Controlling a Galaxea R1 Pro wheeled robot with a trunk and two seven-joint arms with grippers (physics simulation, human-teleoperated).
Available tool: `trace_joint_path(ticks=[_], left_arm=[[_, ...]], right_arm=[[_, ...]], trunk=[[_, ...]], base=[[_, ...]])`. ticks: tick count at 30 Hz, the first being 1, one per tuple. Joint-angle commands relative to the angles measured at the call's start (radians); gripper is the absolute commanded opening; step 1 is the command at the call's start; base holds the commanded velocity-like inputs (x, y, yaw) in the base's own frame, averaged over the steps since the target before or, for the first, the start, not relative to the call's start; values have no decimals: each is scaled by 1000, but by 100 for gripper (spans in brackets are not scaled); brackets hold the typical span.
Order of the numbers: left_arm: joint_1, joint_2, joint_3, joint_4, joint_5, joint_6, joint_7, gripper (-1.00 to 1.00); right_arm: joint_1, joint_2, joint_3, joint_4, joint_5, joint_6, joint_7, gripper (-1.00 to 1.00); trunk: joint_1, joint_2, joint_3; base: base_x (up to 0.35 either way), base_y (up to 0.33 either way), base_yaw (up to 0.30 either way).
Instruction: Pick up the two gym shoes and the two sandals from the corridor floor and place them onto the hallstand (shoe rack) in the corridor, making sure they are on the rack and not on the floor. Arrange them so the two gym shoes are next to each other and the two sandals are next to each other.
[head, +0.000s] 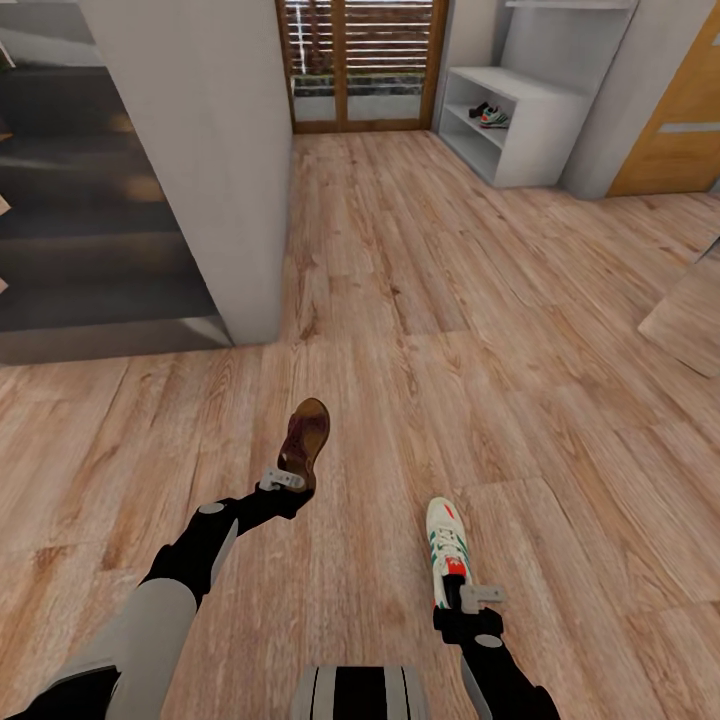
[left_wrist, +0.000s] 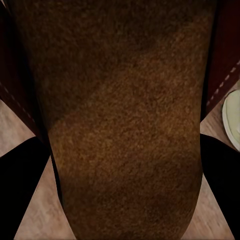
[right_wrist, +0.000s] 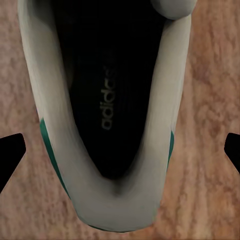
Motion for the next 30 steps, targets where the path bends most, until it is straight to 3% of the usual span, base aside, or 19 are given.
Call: trace_joint_path(ticks=[1,10,19,30], left_arm=[[0,-2,8,-2,-3,10,-9,-100],[0,-2,8,-2,-2,9,-11,-100],[0,-2,8,-2,-2,9,-11,-100],[0,-2,8,-2,-2,9,-11,-100]], right_arm=[[0,1,-5,-2,10,6,0,100],[0,0,-7,-2,10,7,0,100],[0,0,-8,-2,9,7,0,100],[0,0,-9,-2,9,5,0,100]], trunk=[[0,0,-1],[0,0,-1],[4,-2,-43],[4,-2,-46]], base=[[10,2,0],[2,0,0],[0,0,93],[0,0,28]])
